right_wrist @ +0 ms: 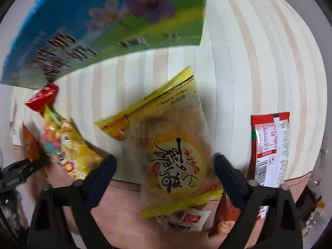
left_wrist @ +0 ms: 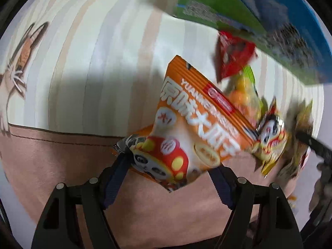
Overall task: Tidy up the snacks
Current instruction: 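Grasp the orange YUANWEIDAGUAZI bag with the left tool while the right tool grasps the yellow cookie bag, then carry both bags into the cardboard box and open both tools, then withdraw both tools from the box and move toward the remaining snacks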
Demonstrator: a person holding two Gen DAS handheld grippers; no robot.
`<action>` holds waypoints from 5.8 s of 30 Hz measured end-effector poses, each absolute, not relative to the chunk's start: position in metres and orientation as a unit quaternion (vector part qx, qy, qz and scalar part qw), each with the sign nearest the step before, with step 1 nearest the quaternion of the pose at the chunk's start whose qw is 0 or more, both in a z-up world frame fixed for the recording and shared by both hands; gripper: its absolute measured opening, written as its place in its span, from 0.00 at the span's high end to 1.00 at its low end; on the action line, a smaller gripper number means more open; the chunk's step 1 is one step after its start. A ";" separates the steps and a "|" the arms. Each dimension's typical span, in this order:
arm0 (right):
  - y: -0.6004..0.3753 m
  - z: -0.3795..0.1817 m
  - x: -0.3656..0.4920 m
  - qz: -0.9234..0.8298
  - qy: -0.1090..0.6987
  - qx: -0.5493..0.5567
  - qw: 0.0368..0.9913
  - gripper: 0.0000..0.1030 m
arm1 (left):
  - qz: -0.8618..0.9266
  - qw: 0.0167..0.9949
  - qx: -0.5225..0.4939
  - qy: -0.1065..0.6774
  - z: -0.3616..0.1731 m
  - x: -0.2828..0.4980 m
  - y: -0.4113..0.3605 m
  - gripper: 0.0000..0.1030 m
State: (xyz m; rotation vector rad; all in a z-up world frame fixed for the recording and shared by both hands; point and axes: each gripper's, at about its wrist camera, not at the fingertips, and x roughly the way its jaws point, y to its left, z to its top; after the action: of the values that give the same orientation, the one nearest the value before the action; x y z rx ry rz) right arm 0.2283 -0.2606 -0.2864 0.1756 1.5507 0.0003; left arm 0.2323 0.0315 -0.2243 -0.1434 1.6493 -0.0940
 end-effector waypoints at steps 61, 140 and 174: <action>-0.197 -0.164 0.190 0.098 0.622 0.190 0.753 0.60 | -0.128 0.778 -0.109 0.606 -0.007 0.204 -0.061 0.47; -0.220 -0.022 0.237 0.024 0.454 0.043 0.890 0.04 | -0.034 0.888 -0.016 0.457 0.015 0.227 -0.051 0.12; -0.382 -0.229 0.133 -0.111 0.616 0.247 0.740 0.03 | 0.011 0.625 -0.323 0.711 -0.252 0.191 -0.069 0.12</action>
State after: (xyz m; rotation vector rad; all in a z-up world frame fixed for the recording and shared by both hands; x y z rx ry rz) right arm 0.1333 -0.3825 -0.2293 0.5423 1.3510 -0.2441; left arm 0.1913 -0.0688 -0.2518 -0.7405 1.6306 0.0244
